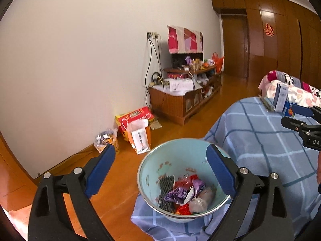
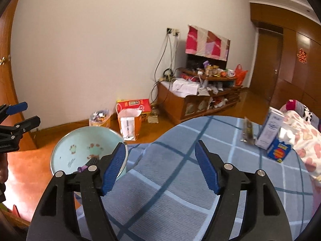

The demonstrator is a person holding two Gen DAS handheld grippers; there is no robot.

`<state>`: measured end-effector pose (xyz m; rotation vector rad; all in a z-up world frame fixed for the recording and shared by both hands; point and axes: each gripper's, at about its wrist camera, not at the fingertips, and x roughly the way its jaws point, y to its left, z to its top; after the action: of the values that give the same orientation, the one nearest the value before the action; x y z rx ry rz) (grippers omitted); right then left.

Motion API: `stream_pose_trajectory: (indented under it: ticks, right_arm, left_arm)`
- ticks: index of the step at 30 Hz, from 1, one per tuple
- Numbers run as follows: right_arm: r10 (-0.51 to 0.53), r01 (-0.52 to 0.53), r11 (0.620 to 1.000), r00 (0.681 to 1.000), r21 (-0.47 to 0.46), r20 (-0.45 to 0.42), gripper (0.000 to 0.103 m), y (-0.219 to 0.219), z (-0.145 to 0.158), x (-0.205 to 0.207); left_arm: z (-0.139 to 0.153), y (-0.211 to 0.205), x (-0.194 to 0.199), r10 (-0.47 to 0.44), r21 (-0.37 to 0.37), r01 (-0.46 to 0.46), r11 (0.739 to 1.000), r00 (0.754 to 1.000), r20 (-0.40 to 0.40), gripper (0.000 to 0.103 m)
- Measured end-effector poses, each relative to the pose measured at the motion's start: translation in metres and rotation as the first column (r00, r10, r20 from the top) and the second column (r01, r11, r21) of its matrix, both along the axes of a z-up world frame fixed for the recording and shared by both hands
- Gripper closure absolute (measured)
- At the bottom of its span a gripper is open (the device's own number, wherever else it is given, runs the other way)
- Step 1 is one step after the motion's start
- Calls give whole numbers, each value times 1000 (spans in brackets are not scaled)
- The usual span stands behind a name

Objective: Collect trash

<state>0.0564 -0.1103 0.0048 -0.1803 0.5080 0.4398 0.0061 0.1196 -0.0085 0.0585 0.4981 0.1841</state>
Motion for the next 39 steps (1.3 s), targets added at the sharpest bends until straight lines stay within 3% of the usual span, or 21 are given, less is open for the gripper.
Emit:
stream_pose_trajectory:
  ticks: [16, 39]
  right_arm:
    - [-48, 47, 999, 998, 23, 34, 30, -24, 14, -17]
    - [-70, 69, 997, 997, 30, 41, 28, -31, 18, -26]
  left_arm:
    - [7, -9, -14, 25, -11, -25, 1000, 997, 71, 6]
    - [6, -10, -13, 51, 8, -51, 999, 997, 53, 6]
